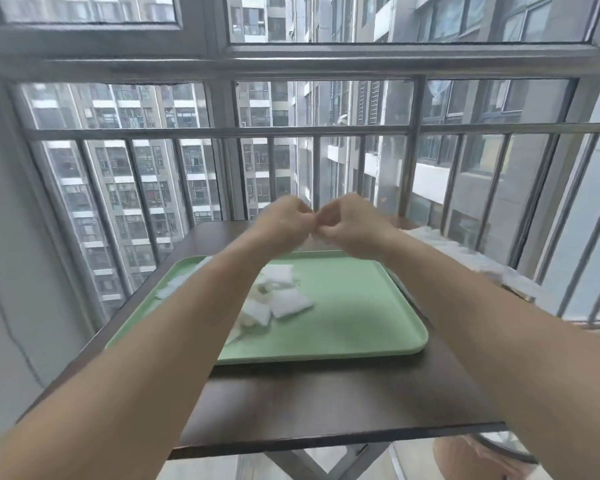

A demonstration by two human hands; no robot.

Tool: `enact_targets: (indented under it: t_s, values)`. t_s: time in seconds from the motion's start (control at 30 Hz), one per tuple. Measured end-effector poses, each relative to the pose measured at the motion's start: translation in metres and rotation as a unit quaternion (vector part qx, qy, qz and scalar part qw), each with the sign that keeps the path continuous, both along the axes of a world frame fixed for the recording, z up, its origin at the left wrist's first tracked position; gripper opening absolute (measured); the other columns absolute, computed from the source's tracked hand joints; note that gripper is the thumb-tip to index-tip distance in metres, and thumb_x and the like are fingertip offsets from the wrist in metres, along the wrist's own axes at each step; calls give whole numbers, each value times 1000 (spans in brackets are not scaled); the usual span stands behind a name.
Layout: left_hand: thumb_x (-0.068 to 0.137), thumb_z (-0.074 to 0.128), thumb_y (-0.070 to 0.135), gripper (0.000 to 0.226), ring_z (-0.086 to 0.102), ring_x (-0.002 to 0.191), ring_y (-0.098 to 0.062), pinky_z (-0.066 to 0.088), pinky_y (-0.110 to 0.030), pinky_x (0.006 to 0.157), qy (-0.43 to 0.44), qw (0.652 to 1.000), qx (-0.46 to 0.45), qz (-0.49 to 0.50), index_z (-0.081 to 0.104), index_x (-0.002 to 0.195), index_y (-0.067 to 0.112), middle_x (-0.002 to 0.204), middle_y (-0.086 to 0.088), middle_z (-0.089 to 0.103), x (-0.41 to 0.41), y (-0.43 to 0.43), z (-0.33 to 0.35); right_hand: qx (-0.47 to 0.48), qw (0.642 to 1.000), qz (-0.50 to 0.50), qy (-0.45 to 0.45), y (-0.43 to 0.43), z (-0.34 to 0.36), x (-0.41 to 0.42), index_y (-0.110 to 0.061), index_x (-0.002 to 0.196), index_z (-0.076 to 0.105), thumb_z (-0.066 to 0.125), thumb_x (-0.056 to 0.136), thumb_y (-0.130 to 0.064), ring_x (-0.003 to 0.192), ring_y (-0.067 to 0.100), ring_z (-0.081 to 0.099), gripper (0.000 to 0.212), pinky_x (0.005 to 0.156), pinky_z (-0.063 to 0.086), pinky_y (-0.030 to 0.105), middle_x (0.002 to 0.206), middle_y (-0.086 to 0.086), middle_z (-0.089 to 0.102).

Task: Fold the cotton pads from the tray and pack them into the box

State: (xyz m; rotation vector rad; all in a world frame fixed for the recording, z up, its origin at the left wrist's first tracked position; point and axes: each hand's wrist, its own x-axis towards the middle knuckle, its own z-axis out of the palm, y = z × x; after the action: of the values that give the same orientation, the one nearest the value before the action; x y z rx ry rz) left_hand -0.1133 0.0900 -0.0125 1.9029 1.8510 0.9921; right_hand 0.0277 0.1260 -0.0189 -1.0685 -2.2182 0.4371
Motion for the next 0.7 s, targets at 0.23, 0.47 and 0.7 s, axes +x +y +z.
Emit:
enact_targets:
  t_s: [0.23,0.47,0.7]
  values:
    - [91,53,16,18,63,85,-27,55,-49,89,21,995,29,91,70,87,12,92,-11,71,-63,1,-21,-89,986,41,-137,24,-34,-55,-13,121,70,67,94,-23,98,13,62,29,82,45,22,121,0,70]
    - [97,57,22,12,57,85,-1,41,-22,71,14,996,67,60,69,101,22,90,16,62,-78,0,-37,-57,994,48,-78,33,-54,-50,-21,116,68,76,86,-17,78,-6,56,31,60,42,9,94,-11,62]
    - [92,67,29,22,61,101,-7,49,-30,91,47,993,99,44,67,114,25,108,12,67,-80,-9,-42,-66,996,61,10,30,-55,-41,-15,108,74,73,84,-10,69,4,58,24,69,45,19,84,-6,65]
